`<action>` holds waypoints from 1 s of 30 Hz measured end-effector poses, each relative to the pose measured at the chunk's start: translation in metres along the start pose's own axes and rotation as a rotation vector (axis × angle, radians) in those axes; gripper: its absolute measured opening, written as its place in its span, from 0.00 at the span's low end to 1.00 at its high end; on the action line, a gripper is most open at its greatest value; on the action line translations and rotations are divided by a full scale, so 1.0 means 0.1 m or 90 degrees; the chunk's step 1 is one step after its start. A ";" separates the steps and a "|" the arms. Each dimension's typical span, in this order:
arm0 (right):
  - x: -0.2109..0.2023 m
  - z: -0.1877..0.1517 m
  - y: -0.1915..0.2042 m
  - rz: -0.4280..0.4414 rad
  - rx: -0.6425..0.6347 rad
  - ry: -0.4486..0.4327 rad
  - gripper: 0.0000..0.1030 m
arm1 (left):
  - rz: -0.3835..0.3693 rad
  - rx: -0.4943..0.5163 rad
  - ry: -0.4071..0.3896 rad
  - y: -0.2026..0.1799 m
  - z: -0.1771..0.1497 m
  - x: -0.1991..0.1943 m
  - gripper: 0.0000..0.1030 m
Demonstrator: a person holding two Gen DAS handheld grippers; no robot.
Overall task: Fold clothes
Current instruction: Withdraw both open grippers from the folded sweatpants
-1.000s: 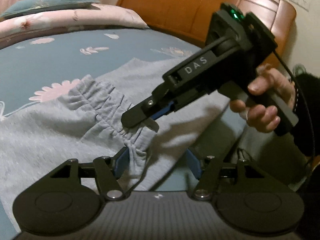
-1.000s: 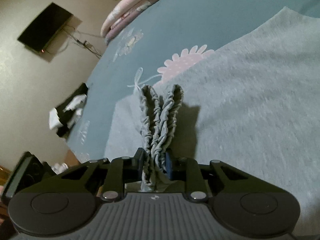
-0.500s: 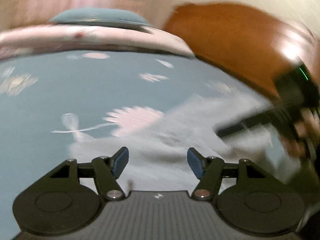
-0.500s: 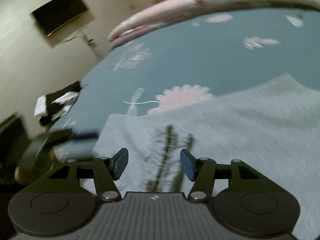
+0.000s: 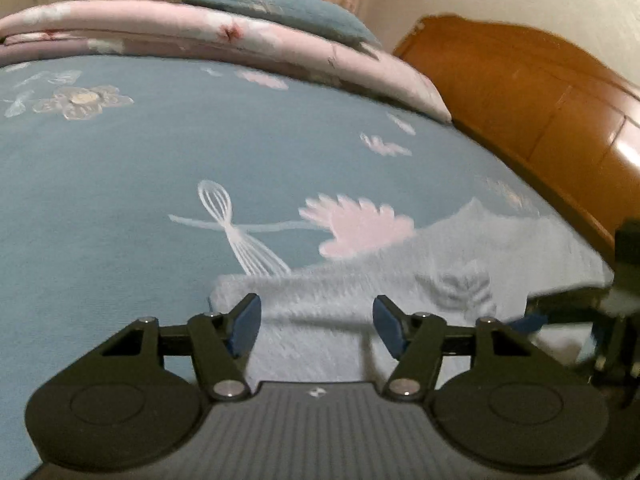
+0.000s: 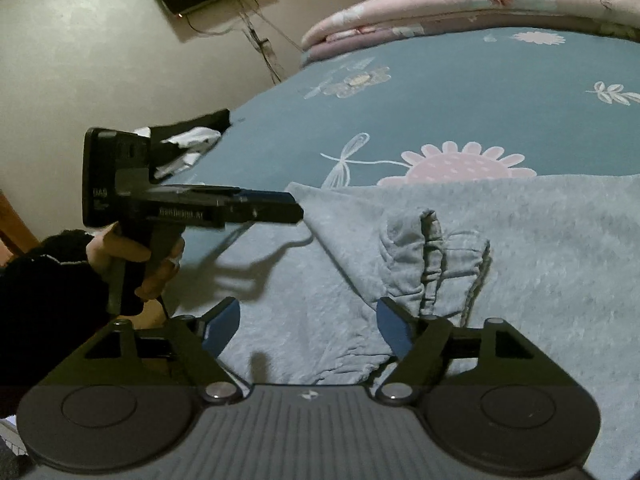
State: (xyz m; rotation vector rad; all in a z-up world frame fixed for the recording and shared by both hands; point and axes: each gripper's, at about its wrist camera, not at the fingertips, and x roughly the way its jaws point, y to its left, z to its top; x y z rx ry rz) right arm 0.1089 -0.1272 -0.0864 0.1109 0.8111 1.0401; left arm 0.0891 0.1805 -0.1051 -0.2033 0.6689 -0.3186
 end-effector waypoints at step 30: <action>-0.73 -0.21 -0.02 -0.359 -0.075 0.000 0.98 | -0.020 0.038 0.080 -0.57 -0.38 -0.66 0.67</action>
